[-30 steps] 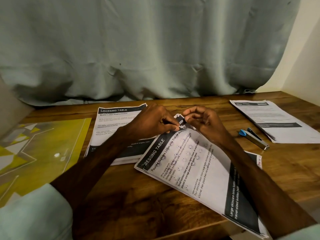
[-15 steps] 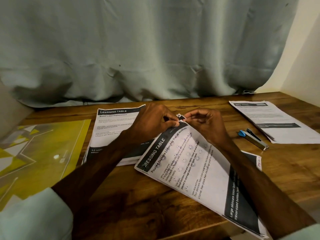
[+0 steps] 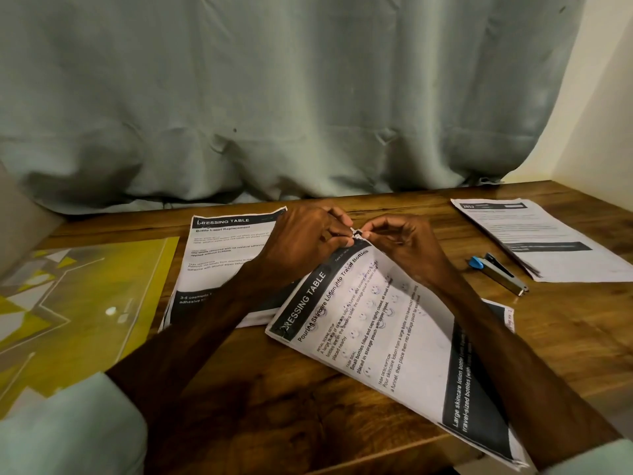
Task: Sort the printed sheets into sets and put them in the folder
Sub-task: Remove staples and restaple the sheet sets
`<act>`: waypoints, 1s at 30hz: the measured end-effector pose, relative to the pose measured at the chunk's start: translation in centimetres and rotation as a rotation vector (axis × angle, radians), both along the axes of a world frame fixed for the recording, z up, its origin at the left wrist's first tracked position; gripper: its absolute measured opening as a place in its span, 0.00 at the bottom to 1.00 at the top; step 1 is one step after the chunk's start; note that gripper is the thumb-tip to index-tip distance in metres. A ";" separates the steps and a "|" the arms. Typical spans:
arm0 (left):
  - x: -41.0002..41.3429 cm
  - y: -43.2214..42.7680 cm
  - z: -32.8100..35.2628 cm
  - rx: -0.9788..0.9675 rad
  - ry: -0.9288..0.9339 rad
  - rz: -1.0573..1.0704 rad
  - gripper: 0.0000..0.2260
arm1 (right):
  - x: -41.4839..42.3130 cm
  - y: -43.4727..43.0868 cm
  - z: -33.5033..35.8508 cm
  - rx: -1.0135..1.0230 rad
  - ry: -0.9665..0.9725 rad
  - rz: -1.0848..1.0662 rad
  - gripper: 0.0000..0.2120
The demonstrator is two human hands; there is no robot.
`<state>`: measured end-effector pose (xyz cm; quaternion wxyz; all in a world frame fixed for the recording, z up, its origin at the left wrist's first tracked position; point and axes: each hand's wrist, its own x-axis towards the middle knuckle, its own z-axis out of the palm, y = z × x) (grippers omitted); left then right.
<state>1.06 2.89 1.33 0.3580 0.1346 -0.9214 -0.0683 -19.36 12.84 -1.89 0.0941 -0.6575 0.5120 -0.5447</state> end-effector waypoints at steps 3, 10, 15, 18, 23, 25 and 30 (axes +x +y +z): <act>0.0 0.0 0.0 -0.003 0.016 -0.014 0.08 | -0.1 -0.1 0.0 0.013 0.012 0.019 0.07; -0.1 0.0 -0.1 0.043 0.046 -0.030 0.08 | -0.7 0.0 0.0 0.092 0.040 0.041 0.07; -0.1 0.3 -0.1 0.077 0.068 -0.016 0.09 | -0.4 0.1 0.1 0.079 -0.016 0.071 0.07; -0.1 0.2 -0.2 0.080 0.081 -0.025 0.09 | -0.5 0.1 0.1 0.084 -0.050 0.081 0.06; 0.0 0.0 -0.4 0.092 0.090 -0.032 0.09 | -0.5 0.0 0.1 0.112 -0.093 0.095 0.07; 0.0 -0.1 -0.5 0.093 0.095 -0.022 0.10 | -0.5 0.0 0.0 0.129 -0.137 0.114 0.08; 0.0 0.0 -0.5 0.084 0.105 -0.010 0.10 | -0.1 0.5 0.3 0.151 -0.082 0.098 0.11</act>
